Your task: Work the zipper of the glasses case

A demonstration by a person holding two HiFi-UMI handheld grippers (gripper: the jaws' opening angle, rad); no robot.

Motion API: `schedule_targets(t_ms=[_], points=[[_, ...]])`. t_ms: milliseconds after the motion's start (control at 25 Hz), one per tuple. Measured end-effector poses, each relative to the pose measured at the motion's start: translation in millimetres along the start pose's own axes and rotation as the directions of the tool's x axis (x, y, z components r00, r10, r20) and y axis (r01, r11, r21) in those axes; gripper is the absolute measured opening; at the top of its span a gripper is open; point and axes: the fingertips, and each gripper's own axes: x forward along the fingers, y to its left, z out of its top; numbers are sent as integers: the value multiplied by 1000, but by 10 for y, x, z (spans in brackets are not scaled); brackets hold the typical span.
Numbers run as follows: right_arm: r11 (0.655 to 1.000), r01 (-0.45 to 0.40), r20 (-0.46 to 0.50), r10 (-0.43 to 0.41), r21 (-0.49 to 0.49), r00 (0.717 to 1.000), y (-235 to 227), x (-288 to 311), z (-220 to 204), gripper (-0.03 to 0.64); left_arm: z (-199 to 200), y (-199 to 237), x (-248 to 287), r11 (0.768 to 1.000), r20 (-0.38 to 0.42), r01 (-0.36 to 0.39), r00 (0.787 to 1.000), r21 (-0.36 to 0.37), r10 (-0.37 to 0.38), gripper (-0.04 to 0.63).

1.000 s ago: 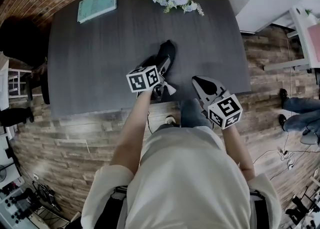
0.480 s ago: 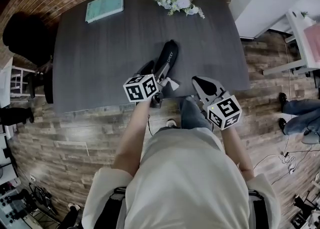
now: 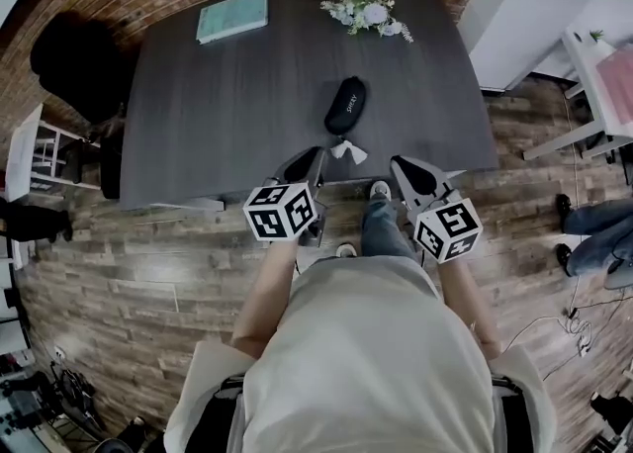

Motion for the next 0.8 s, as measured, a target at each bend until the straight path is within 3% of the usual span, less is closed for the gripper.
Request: schedule_targets(t_ms=[400, 800], points=[[999, 37, 62, -36, -7, 997, 368, -310, -3, 3, -160, -178, -670, 999, 34, 14, 999, 38, -16, 11], [997, 75, 72, -75, 10, 995, 452, -473, -26, 2, -182, -248, -836, 998, 47, 16, 999, 57, -18, 11]])
